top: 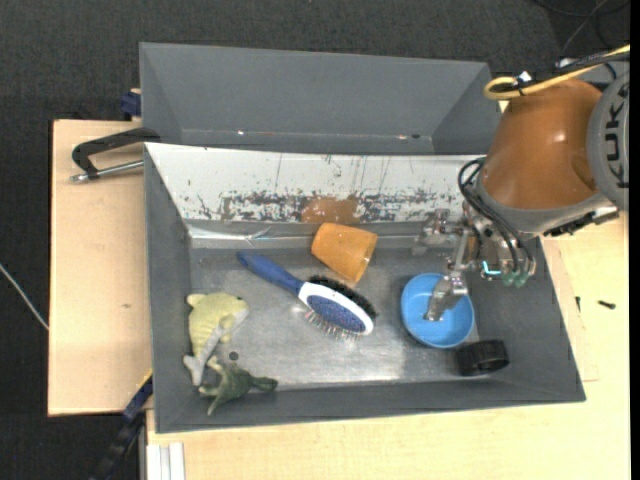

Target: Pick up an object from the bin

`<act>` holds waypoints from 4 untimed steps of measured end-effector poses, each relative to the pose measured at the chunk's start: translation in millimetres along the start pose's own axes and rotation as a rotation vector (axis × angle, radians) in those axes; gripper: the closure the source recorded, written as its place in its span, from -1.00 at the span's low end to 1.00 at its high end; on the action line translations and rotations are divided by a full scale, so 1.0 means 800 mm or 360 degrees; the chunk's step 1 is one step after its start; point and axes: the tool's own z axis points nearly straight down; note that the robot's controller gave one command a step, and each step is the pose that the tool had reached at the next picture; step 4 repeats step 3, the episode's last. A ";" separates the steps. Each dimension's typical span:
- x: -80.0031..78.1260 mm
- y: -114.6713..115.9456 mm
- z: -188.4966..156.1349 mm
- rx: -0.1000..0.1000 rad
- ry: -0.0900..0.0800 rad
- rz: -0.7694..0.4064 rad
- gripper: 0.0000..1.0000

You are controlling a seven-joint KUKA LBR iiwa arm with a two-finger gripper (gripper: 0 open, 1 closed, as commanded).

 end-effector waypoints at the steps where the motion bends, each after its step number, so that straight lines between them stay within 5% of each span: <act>1: 0.013 -0.042 0.128 0.0000 -0.0022 0.0146 -1.00; 2: 0.011 -0.043 0.123 0.0006 -0.0031 0.0141 1.00; 3: 0.011 -0.030 -0.062 0.0004 -0.0035 0.0024 1.00; 4: 0.011 -0.030 -0.062 0.0004 -0.0035 0.0024 1.00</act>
Offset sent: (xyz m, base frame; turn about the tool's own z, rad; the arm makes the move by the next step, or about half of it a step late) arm -0.0139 -0.0325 -0.1036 0.0878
